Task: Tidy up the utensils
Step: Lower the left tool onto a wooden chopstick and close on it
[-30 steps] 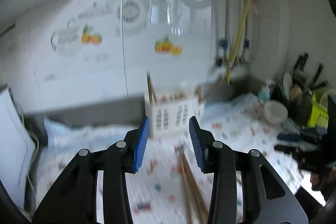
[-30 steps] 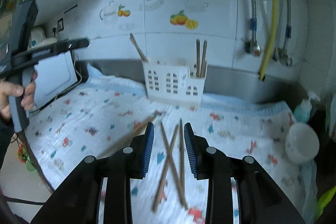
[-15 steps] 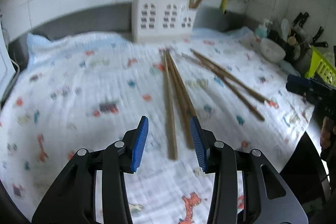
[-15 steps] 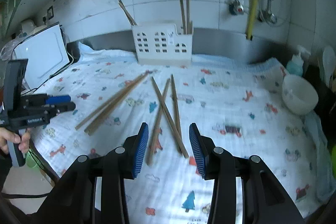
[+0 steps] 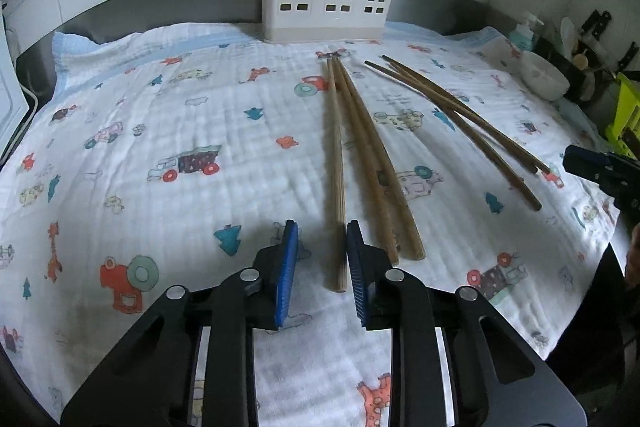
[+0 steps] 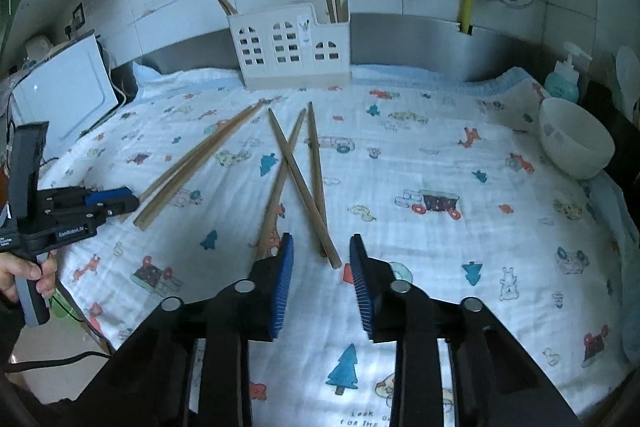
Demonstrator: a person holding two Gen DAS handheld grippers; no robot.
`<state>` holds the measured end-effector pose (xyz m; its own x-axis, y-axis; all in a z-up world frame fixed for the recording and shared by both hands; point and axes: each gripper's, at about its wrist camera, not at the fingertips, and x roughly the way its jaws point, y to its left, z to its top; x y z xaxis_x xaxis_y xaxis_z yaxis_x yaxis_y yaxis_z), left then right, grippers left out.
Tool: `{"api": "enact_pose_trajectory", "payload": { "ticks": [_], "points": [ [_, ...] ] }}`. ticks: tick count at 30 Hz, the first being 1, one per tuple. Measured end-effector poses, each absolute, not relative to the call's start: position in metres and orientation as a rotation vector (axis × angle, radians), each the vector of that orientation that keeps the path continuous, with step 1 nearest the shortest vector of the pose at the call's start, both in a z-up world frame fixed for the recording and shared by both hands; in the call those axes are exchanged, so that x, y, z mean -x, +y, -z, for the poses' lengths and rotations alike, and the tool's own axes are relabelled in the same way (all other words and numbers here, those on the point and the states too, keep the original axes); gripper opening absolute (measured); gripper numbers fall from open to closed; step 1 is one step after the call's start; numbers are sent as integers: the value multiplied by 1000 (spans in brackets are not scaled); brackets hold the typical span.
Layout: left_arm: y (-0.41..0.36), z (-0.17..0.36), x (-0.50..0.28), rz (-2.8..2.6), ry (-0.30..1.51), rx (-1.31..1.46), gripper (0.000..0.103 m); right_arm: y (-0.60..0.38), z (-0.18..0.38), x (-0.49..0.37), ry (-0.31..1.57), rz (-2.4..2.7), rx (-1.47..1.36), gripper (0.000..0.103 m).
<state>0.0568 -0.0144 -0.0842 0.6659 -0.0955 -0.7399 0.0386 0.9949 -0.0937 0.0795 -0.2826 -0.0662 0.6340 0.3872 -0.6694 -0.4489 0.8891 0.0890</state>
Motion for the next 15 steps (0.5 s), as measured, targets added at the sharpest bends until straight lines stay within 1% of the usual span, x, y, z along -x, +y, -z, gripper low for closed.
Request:
{"api": "enact_pose_trajectory", "payload": {
  "ticks": [3,9,15],
  "points": [
    [-15,84,-58,67,837,66,25,-280,71,-84,756,-482,102,22],
    [-15,84,-58,69,837,68,25,-274,83,-96,780,-478,138,21],
    [-15,84,-58,70,834,70,25,-268,90,-106,789,-479,175,14]
  ]
}}
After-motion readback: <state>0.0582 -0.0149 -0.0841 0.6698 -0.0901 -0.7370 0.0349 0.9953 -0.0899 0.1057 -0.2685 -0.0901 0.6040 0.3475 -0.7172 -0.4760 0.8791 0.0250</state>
